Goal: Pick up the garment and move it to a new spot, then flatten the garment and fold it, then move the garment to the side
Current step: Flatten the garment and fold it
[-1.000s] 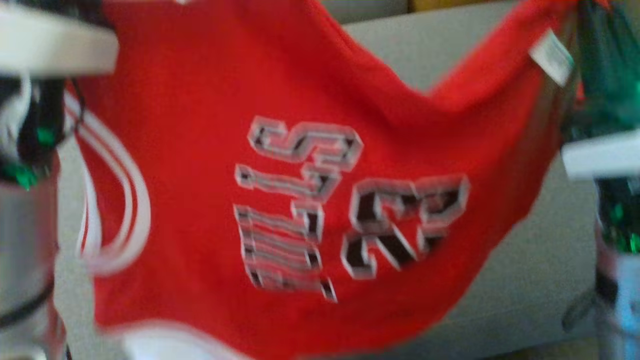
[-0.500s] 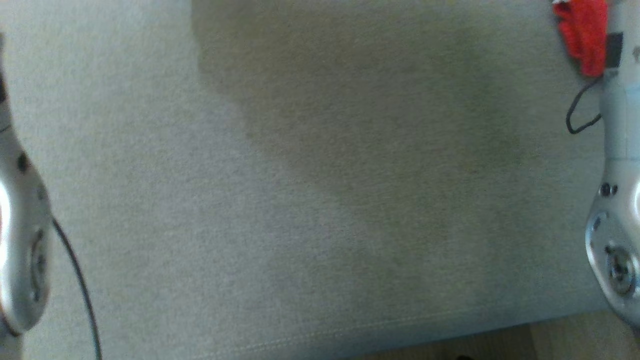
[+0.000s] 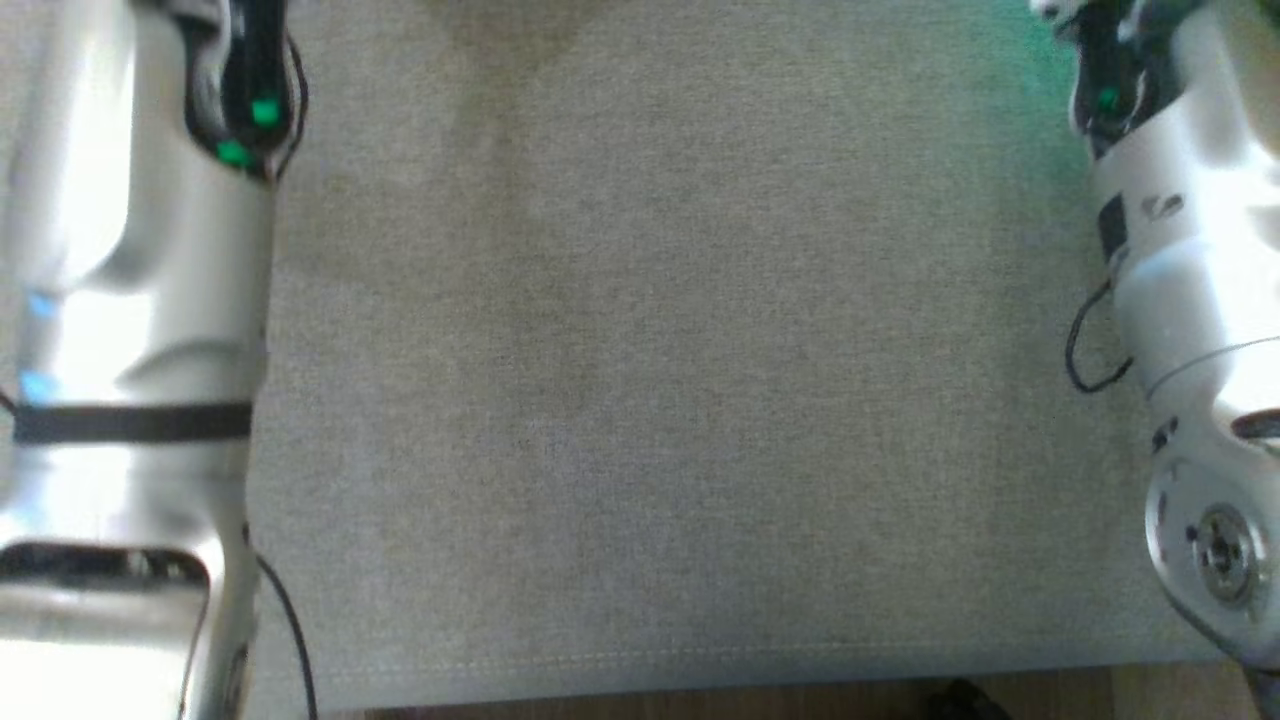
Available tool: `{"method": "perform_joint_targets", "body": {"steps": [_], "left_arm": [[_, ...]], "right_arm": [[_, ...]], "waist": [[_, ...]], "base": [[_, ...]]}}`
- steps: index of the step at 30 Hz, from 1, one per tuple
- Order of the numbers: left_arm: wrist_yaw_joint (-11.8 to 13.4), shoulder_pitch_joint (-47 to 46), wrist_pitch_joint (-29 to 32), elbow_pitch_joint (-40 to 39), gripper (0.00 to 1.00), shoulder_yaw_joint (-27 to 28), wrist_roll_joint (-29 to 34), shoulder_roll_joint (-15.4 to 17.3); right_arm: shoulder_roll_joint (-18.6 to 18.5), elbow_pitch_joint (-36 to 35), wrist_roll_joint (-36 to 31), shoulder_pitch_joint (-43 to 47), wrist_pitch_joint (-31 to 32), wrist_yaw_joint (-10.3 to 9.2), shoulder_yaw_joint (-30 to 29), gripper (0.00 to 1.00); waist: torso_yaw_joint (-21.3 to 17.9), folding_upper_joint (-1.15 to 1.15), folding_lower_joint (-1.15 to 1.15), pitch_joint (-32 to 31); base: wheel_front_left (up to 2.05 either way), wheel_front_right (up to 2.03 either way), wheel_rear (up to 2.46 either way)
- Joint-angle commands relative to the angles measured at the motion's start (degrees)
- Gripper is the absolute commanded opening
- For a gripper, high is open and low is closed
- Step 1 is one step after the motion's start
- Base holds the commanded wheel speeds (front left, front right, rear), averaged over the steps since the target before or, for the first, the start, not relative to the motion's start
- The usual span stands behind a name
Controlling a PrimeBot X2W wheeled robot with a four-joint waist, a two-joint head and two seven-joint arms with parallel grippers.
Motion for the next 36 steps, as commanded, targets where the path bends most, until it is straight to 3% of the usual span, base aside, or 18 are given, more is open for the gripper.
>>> {"method": "perform_joint_targets", "body": {"steps": [1, 7, 13, 20, 26, 36], "left_arm": [[-0.9, 0.5, -0.7, -4.5, 0.00, 1.3, -0.7, 2.4], [-1.4, 10.6, -0.9, -14.5, 0.00, 2.7, -3.0, 3.5], [0.0, 24.3, 0.8, -26.8, 0.00, 3.8, -4.8, 4.7], [2.2, 38.8, 1.7, -35.9, 0.00, 3.7, -7.2, 2.8], [4.0, 52.3, 0.8, -41.9, 0.00, 2.7, -8.1, 1.2], [5.3, 69.7, 2.3, -48.5, 0.00, -1.6, -6.4, 2.1]], "right_arm": [[1.3, -0.9, 1.4, 0.3, -1.1, -0.05, 1.0, 0.00], [1.2, -2.7, 5.5, 3.0, -1.9, -0.05, 5.5, 0.00], [-0.3, -8.5, 12.8, 10.0, -1.9, -0.05, 10.8, 0.00], [-3.1, -16.7, 19.3, 20.4, -2.5, -0.05, 15.1, 0.00], [-5.0, -24.3, 22.7, 31.9, -3.0, -0.05, 16.2, 0.00], [-5.8, -37.2, 22.6, 51.6, -2.2, -0.05, 14.9, 0.00]], "waist": [[0.0, 0.00, -0.01, 0.5], [-0.9, 0.00, -0.01, -0.6], [-1.9, 0.00, -0.01, -3.8], [-2.0, 0.00, -0.01, -8.8], [-2.1, 0.00, -0.01, -14.6], [-1.4, 0.00, -0.01, -24.2]], "base": [[0.00, 0.00, 0.00], [0.00, 0.00, 0.00], [0.00, 0.00, 0.00], [0.00, 0.00, 0.00], [0.00, 0.00, 0.00], [0.00, 0.00, 0.00]]}}
